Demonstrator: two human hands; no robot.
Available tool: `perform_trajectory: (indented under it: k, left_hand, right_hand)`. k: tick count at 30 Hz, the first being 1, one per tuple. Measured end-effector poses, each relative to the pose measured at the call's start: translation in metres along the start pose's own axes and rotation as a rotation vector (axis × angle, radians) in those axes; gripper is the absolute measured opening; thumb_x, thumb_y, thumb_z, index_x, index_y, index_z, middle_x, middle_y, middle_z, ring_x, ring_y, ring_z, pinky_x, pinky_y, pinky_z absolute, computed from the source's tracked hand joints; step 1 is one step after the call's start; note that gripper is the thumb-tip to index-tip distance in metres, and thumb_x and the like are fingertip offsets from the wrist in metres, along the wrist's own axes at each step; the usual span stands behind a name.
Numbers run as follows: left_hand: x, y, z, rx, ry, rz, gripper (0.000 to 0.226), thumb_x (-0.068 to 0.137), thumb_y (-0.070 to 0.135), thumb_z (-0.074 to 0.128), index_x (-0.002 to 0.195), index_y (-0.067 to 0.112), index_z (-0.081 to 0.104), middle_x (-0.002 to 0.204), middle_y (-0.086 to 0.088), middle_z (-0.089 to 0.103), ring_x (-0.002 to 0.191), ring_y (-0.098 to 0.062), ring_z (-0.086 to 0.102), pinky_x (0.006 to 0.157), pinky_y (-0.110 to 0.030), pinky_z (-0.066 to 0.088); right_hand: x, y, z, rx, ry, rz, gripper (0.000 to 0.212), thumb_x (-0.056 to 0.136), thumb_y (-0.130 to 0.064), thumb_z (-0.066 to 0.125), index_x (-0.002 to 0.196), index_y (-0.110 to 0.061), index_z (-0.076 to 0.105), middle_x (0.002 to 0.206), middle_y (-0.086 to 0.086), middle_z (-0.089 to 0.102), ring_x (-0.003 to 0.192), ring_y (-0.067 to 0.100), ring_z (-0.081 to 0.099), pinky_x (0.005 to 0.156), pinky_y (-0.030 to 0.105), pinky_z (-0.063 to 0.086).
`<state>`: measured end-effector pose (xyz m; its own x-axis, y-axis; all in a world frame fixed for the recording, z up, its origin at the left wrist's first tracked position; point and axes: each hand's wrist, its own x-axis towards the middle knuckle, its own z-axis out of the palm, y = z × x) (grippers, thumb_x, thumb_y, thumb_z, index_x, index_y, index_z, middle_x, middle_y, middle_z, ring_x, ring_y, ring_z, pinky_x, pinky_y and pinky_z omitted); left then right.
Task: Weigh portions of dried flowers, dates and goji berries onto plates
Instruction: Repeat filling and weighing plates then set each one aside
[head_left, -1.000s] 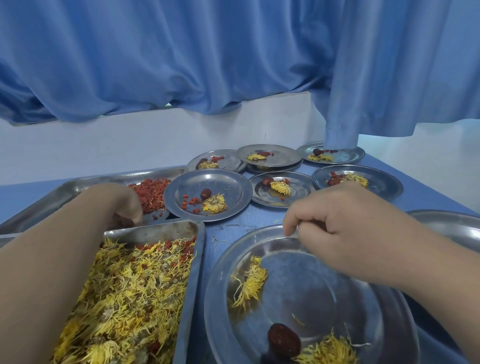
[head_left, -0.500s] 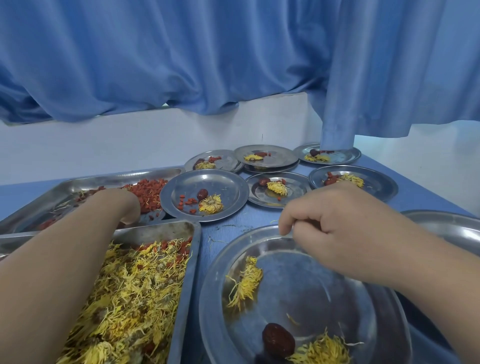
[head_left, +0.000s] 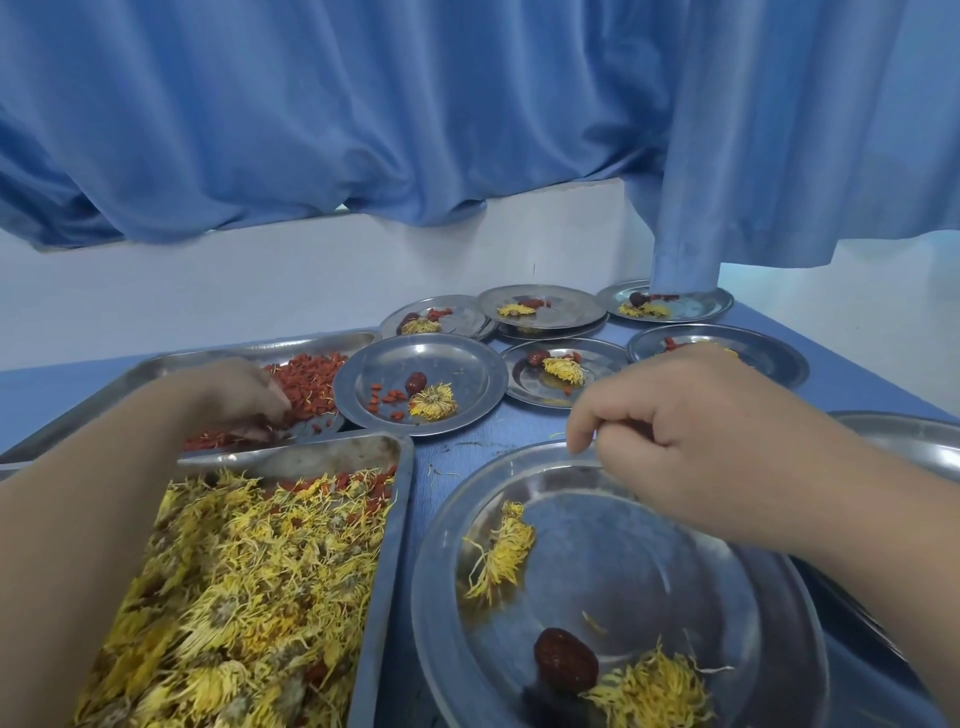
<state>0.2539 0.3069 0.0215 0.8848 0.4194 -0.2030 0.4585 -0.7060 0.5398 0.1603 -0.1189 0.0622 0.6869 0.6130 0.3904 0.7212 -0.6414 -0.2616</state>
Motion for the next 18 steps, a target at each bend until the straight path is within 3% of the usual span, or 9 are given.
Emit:
perform_trajectory:
  k: [3, 5, 6, 9, 13, 16, 18]
  left_hand:
    - [-0.006, -0.01, -0.003, -0.192, 0.004, 0.046, 0.009, 0.088, -0.004, 0.062, 0.097, -0.005, 0.066, 0.105, -0.013, 0.065, 0.09, -0.025, 0.064, 0.067, -0.03, 0.061]
    - [-0.011, -0.014, -0.004, -0.245, 0.031, 0.025, 0.009, 0.09, 0.007, 0.065, 0.096, 0.002, 0.068, 0.1, -0.011, 0.068, 0.085, -0.023, 0.065, 0.065, -0.033, 0.061]
    - [-0.012, -0.014, -0.004, -0.344, 0.024, 0.009, 0.009, 0.091, 0.008, 0.063, 0.098, 0.003, 0.066, 0.103, -0.011, 0.067, 0.087, -0.022, 0.065, 0.065, -0.031, 0.06]
    - [-0.019, -0.007, -0.005, -0.787, -0.079, 0.035, 0.011, 0.095, -0.005, 0.05, 0.1, -0.001, 0.059, 0.121, -0.015, 0.054, 0.104, -0.022, 0.057, 0.086, -0.029, 0.053]
    - [-0.045, 0.012, -0.005, -0.971, -0.218, 0.071, 0.019, 0.078, -0.004, 0.059, 0.097, -0.002, 0.06, 0.1, -0.016, 0.06, 0.084, -0.02, 0.066, 0.059, -0.021, 0.059]
    - [-0.075, 0.031, 0.007, -0.915, -0.379, 0.119, 0.025, 0.072, -0.006, 0.063, 0.096, -0.007, 0.067, 0.092, -0.021, 0.068, 0.076, -0.022, 0.072, 0.061, -0.022, 0.059]
    - [-0.098, 0.048, 0.017, -0.88, -0.491, 0.179, 0.032, 0.066, -0.005, 0.078, 0.097, -0.007, 0.07, 0.092, -0.022, 0.069, 0.079, -0.024, 0.073, 0.065, -0.024, 0.059]
  right_hand:
    - [0.0, -0.002, -0.001, 0.006, -0.009, 0.003, 0.029, 0.079, -0.022, 0.041, 0.078, -0.027, 0.07, 0.073, -0.037, 0.056, 0.068, -0.002, 0.055, 0.047, 0.022, 0.045]
    - [-0.001, -0.002, -0.001, 0.019, -0.016, 0.009, 0.029, 0.079, -0.022, 0.042, 0.077, -0.028, 0.069, 0.072, -0.037, 0.056, 0.067, -0.002, 0.055, 0.048, 0.023, 0.046]
    - [-0.001, -0.002, -0.001, 0.025, -0.014, 0.01, 0.028, 0.079, -0.022, 0.042, 0.077, -0.028, 0.069, 0.071, -0.036, 0.057, 0.067, -0.001, 0.056, 0.05, 0.025, 0.048]
    - [-0.001, -0.003, -0.003, 0.037, 0.009, 0.006, 0.027, 0.079, -0.023, 0.042, 0.076, -0.029, 0.069, 0.071, -0.033, 0.058, 0.068, 0.003, 0.057, 0.052, 0.029, 0.05]
    - [-0.002, 0.0, -0.01, 0.076, 0.053, 0.017, 0.028, 0.078, -0.024, 0.044, 0.073, -0.031, 0.07, 0.068, -0.035, 0.059, 0.061, -0.001, 0.057, 0.044, 0.018, 0.039]
    - [-0.003, 0.001, -0.017, 0.099, 0.107, 0.022, 0.028, 0.078, -0.023, 0.046, 0.072, -0.035, 0.071, 0.074, -0.039, 0.059, 0.064, -0.004, 0.058, 0.044, 0.017, 0.04]
    - [-0.004, 0.002, -0.02, 0.121, 0.136, 0.046, 0.028, 0.077, -0.019, 0.049, 0.074, -0.036, 0.071, 0.078, -0.035, 0.061, 0.066, -0.003, 0.058, 0.05, 0.019, 0.045]
